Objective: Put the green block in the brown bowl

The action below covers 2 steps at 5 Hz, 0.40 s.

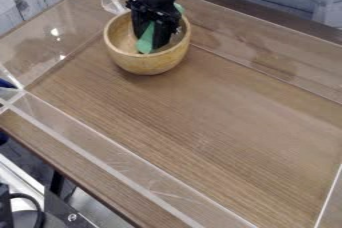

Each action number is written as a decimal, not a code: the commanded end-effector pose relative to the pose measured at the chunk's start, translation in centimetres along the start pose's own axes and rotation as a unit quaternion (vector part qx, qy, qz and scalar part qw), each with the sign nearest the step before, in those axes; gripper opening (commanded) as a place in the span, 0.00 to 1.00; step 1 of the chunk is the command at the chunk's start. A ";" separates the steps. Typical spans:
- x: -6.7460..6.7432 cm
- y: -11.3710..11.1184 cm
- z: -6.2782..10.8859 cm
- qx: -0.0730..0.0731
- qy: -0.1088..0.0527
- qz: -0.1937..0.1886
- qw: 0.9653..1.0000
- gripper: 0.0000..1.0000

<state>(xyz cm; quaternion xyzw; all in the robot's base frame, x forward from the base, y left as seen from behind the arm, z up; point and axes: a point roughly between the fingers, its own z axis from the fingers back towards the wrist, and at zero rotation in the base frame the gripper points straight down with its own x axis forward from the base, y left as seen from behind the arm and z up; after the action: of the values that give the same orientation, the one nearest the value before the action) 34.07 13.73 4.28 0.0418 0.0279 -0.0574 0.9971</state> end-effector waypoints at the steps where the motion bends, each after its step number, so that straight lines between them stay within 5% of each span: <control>1: 0.8 0.4 1.2 0.011 -0.018 0.001 1.000 0.00; 2: 0.8 0.4 1.2 0.010 -0.016 0.003 1.000 0.00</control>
<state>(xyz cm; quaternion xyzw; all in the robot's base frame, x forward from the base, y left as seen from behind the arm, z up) 34.03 13.73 4.28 0.0406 0.0314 -0.0556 0.9971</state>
